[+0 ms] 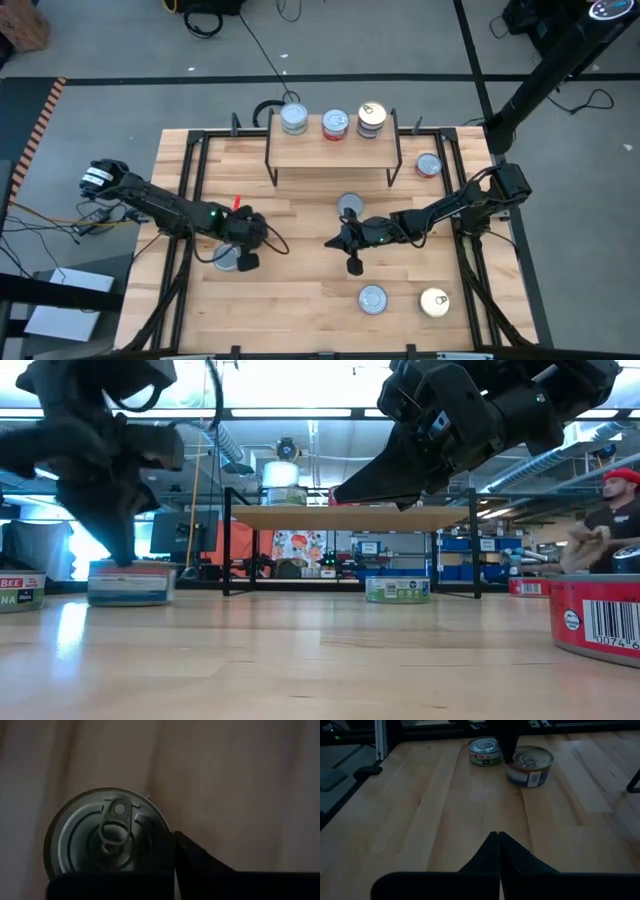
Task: Stack canned seafood by type on shelf
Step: Put the blue and pink tuna can on the shelf aligned with the blue and pink tuna cans
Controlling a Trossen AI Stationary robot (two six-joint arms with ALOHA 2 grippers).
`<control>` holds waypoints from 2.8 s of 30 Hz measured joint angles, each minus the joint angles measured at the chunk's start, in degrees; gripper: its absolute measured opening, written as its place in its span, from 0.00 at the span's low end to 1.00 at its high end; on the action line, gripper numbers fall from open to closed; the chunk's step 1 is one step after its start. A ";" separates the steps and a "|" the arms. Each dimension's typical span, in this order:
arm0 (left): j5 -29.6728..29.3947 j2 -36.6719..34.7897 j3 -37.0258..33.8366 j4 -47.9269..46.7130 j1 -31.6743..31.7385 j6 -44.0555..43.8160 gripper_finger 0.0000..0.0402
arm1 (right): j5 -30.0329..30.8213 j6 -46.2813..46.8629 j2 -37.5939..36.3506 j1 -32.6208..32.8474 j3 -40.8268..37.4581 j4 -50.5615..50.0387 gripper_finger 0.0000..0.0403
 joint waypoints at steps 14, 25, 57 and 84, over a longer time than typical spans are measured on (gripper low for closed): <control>5.00 -0.11 0.07 10.44 -0.89 7.12 0.03 | -0.04 0.59 -1.64 0.02 0.07 -2.22 0.01; 0.54 -0.13 0.09 5.21 -6.04 8.53 0.28 | -0.04 0.59 -1.64 0.02 0.04 -2.42 0.01; -9.02 4.72 3.06 2.50 -10.88 14.76 0.32 | -0.04 0.59 -1.64 0.02 0.02 -2.37 0.01; -13.88 9.81 3.58 0.52 -10.84 16.31 0.21 | -0.06 0.46 -1.64 0.02 0.00 -2.10 0.01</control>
